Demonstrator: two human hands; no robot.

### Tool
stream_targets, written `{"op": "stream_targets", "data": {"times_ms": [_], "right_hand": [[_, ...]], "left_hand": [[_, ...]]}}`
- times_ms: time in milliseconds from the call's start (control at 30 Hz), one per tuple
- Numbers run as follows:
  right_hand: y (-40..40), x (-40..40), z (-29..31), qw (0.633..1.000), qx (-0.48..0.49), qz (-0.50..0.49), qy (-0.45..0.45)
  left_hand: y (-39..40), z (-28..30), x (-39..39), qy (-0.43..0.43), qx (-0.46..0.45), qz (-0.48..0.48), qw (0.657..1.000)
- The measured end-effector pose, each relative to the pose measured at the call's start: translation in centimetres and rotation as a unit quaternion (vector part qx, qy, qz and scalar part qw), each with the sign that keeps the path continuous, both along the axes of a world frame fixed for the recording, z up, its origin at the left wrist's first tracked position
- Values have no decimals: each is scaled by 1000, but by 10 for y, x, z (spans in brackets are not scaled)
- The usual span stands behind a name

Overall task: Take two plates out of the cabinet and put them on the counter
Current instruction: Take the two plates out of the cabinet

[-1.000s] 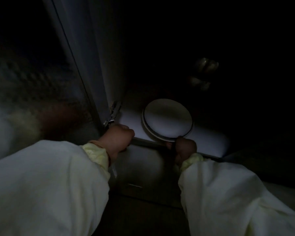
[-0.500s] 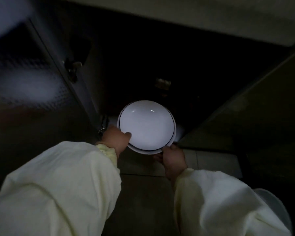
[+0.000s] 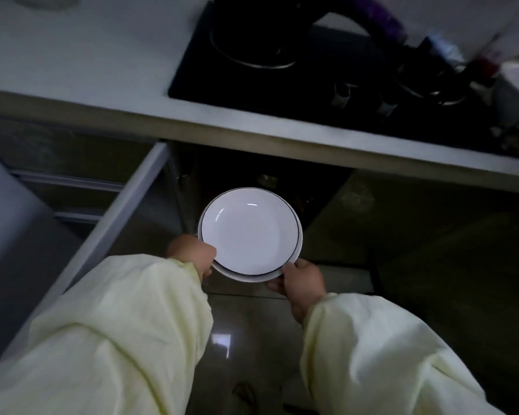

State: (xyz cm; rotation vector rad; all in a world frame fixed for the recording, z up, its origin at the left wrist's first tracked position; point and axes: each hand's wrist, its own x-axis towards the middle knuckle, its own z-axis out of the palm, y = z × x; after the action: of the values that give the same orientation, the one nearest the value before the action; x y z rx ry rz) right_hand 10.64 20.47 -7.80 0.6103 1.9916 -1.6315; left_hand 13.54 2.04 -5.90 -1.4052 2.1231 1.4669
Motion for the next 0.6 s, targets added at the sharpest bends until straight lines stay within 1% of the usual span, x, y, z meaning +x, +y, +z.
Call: {"op": "stream_targets", "data": {"times_ms": [200, 300, 500, 600], "right_hand": [[-11, 47, 54, 998, -51, -45, 14], [-25, 71, 81, 995, -67, -70, 36], [-56, 94, 134, 994, -51, -37, 91], [-72, 101, 156, 993, -68, -29, 96]], "left_hand": [[-19, 64, 42, 68, 35, 10, 997], [-30, 96, 64, 106, 44, -4, 993], [-63, 150, 105, 128, 52, -48, 989], [-79, 172, 119, 137, 42, -45, 989]]}}
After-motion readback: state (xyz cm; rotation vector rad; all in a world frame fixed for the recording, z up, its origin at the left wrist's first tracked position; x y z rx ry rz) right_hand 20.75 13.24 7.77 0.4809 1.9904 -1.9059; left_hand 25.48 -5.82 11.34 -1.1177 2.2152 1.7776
